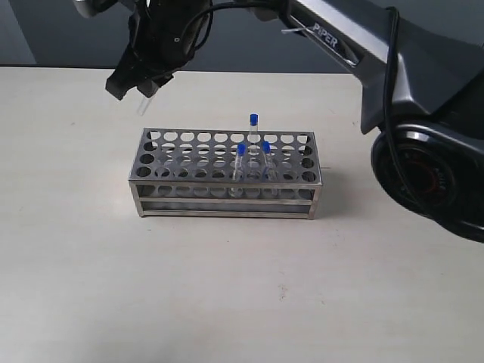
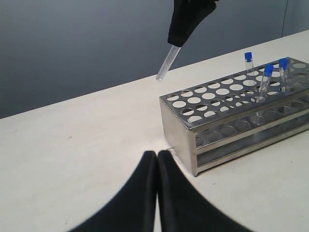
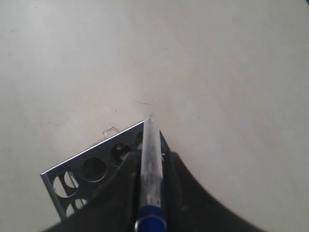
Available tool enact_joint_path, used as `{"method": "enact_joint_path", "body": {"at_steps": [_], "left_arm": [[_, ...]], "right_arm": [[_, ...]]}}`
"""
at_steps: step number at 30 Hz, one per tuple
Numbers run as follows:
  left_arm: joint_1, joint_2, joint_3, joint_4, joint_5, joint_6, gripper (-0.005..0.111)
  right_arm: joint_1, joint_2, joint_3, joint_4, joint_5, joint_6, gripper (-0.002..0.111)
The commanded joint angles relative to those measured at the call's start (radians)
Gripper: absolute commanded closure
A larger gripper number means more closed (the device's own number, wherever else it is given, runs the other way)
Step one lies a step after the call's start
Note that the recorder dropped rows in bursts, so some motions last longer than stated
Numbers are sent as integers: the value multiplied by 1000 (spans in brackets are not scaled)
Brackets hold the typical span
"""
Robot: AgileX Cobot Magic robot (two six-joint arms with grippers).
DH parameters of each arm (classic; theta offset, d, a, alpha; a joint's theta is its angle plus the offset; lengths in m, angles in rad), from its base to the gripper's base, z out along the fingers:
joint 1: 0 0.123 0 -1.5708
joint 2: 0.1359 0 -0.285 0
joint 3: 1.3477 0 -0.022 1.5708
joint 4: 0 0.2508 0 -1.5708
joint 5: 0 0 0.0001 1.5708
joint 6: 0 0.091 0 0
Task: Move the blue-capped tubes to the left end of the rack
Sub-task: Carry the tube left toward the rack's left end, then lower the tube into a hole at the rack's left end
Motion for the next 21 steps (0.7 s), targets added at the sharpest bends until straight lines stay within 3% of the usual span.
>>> {"method": "enact_joint_path", "body": {"at_steps": [1, 11, 21], "left_arm": [[-11, -5, -5, -1, -7, -5, 106], [-11, -5, -5, -1, -7, -5, 106], [-11, -5, -5, 0, -7, -5, 106]], "right_arm": [[-4, -17, 3, -31, 5, 47, 108], [-4, -70, 129, -62, 5, 63, 108], [14, -54, 129, -39, 5, 27, 108]]}}
